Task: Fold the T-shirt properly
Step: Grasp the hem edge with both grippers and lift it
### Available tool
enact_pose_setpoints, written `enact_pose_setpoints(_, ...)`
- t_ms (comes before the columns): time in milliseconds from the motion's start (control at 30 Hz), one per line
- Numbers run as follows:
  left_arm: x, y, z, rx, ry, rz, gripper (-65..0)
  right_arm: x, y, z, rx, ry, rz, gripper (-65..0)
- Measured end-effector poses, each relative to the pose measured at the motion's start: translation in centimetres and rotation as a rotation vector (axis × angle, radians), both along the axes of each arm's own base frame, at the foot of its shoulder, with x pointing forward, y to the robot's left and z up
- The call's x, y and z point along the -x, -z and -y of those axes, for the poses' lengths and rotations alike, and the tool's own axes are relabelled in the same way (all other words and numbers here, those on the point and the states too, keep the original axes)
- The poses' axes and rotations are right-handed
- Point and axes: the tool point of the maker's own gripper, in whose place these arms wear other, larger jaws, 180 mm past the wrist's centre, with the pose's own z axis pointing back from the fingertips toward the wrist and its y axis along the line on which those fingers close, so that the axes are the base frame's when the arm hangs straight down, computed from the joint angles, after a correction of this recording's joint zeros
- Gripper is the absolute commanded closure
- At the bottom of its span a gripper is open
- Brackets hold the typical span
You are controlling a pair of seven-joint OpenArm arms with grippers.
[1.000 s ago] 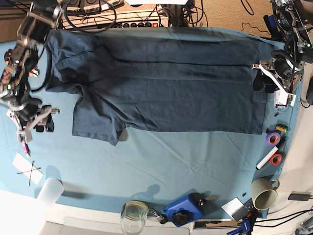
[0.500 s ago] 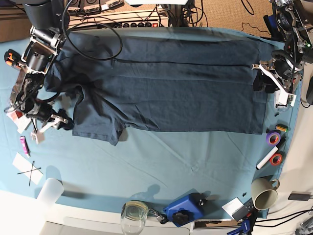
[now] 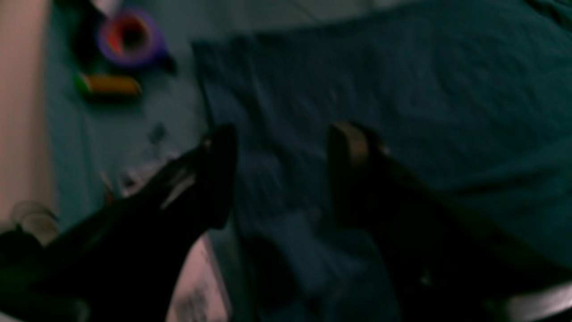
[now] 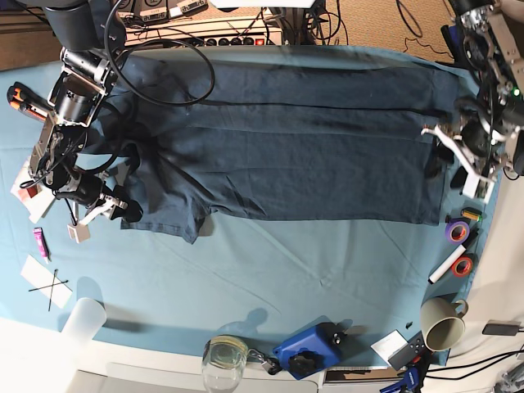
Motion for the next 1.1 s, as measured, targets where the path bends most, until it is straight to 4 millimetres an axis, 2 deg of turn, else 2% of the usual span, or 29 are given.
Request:
enact_pose_setpoints(200, -3.6, 1.5, 0.1, 0.015, -0.010, -0.042, -35.0, 0.2, 0.0, -0.1, -0.003, -0.010, -0.013, -23.4)
enact_pose_setpoints(333, -6.3, 4.0, -1.9, -0.001, -0.104, -0.127, -35.0, 0.2, -0.1, -0.2, -0.020, -0.007, -0.006, -23.4)
enact_pose_setpoints(467, -7.1, 6.6, -3.3, 0.038, -0.151, -0.250, -35.0, 0.2, -0.1, -0.3, -0.021, -0.009, -0.010, -23.4)
enact_pose_setpoints(600, -7.5, 8.7, -3.0, 0.119, -0.165, -0.312, -35.0, 0.3, -0.1, -0.3, -0.021, -0.013, -0.013, -23.4)
enact_pose_setpoints(767, -9.1, 9.4, -2.9, 0.220, -0.190, -0.315, -34.4, 0.3, -0.1, -0.3, -0.021, -0.015, -0.012, -23.4)
enact_pose_setpoints(833, -9.3, 9.6, -2.8, 0.238, -0.196, -0.319, -30.3, 0.2, -0.4, -0.6, -0.034, -0.030, 0.006, -23.0)
enact_pose_setpoints(867, -9.4, 9.5, -2.8, 0.246, -0.200, -0.314, -27.0, 0.3, -0.3, -0.7, -0.036, -0.037, 0.007, -20.7)
enact_pose_setpoints(1000, -8.7, 9.9, -2.2, 0.274, -0.186, -0.367, -12.0, 0.8, 0.1, -1.0, -0.038, -0.048, -0.014, -4.6)
enact_pose_setpoints(1067, -8.2, 10.0, -1.5, 0.303, -0.170, -0.402, -5.7, 0.9, 0.2, -1.0, -0.039, -0.049, -0.019, 0.0)
enact_pose_setpoints(1100, -8.1, 10.0, -1.2, 0.318, -0.165, -0.409, -2.7, 0.9, 0.2, -1.0, -0.039, -0.050, -0.020, 0.0)
